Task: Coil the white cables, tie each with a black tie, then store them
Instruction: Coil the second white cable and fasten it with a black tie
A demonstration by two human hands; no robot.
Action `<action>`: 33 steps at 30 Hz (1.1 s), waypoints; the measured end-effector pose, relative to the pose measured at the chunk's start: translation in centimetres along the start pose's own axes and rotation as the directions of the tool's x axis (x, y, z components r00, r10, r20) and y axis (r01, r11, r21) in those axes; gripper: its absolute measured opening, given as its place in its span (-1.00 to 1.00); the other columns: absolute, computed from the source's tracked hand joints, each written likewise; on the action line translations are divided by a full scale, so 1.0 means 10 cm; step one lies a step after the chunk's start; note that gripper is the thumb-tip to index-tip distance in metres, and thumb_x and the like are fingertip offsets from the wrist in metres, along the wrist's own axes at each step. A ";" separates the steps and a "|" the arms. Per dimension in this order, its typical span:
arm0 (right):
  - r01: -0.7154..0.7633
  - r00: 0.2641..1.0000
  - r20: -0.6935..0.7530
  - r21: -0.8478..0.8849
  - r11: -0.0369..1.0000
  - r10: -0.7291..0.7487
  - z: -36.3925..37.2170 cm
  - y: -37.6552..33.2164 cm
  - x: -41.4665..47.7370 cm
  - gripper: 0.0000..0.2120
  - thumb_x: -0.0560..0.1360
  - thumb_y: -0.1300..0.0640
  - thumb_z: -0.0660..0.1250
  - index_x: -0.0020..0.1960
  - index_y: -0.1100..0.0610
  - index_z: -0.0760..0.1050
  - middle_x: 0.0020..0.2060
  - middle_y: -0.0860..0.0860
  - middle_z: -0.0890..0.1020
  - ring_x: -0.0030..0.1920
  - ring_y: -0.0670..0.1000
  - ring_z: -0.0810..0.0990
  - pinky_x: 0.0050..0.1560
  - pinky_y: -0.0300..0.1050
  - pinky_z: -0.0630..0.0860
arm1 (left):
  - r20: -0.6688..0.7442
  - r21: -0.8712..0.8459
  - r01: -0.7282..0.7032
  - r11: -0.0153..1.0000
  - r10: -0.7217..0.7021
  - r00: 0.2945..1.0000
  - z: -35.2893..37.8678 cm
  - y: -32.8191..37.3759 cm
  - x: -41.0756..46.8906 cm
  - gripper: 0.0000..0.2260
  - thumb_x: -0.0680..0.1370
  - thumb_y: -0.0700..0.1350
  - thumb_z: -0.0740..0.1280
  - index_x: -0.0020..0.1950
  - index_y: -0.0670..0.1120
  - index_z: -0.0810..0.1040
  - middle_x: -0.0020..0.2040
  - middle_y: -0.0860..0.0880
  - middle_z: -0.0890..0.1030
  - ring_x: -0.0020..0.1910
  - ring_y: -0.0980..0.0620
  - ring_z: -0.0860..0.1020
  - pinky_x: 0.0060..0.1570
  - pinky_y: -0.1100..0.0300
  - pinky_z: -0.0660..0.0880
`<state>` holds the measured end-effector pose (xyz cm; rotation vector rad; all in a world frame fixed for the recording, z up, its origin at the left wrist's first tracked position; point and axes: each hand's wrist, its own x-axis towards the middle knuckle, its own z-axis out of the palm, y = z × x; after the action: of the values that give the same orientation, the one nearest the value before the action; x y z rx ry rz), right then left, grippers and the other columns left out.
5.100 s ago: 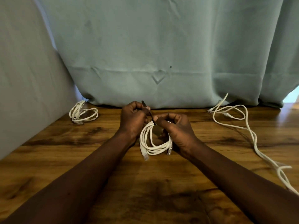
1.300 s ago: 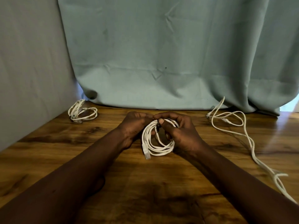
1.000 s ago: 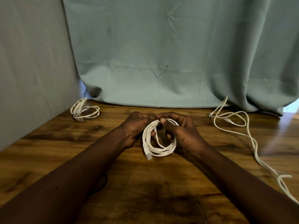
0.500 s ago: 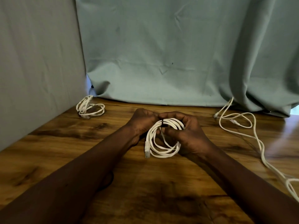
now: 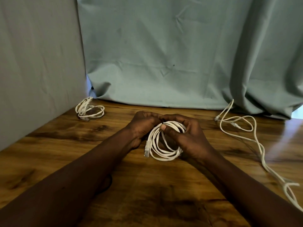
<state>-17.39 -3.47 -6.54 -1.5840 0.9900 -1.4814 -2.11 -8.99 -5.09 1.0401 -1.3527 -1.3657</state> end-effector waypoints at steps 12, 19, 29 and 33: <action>-0.100 0.993 -0.052 0.051 0.994 0.103 0.05 0.06 0.02 -0.82 0.52 0.30 0.47 0.08 0.12 0.70 -0.03 0.13 0.76 0.01 0.18 0.75 0.08 0.28 0.66 | -0.231 -0.133 -0.002 0.991 -0.029 0.972 -0.05 0.07 0.02 -0.80 0.52 -0.42 0.37 -0.26 -0.23 0.67 -0.33 -0.17 0.69 -0.41 0.00 0.61 -0.38 0.18 0.61; -0.148 0.983 -0.112 -0.002 0.989 0.147 0.07 0.10 0.03 -0.85 0.51 0.23 0.50 0.07 0.12 0.69 -0.06 0.11 0.77 -0.03 0.15 0.76 0.06 0.25 0.68 | -0.286 -0.053 -0.060 0.997 0.043 0.957 -0.03 0.09 0.01 -0.87 0.51 -0.40 0.36 -0.16 -0.24 0.67 -0.37 -0.12 0.68 -0.46 0.04 0.59 -0.45 0.25 0.55; -0.245 0.969 0.008 0.120 0.962 0.246 0.18 0.00 -0.03 -0.85 0.63 0.23 0.35 0.02 0.27 0.68 -0.20 0.20 0.75 -0.28 0.11 0.74 -0.29 -0.10 0.64 | -0.392 0.021 -0.167 0.986 0.162 0.906 -0.10 0.07 0.07 -0.86 0.50 -0.39 0.37 -0.18 -0.22 0.67 -0.27 -0.19 0.72 -0.39 -0.02 0.59 -0.27 0.12 0.55; -0.260 0.966 0.040 0.209 0.943 0.257 0.25 0.00 -0.06 -0.84 0.64 0.23 0.33 -0.02 0.26 0.67 -0.24 0.18 0.73 -0.32 0.08 0.71 -0.28 -0.10 0.63 | -0.431 0.010 -0.177 0.984 0.164 0.887 -0.13 0.05 0.11 -0.83 0.49 -0.40 0.38 -0.25 -0.20 0.67 -0.28 -0.23 0.71 -0.41 -0.06 0.57 -0.21 0.07 0.54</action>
<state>-14.90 -2.89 -6.94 -1.2573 0.9573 -1.3444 -1.10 -10.31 -4.61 1.0973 -1.0589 -0.9491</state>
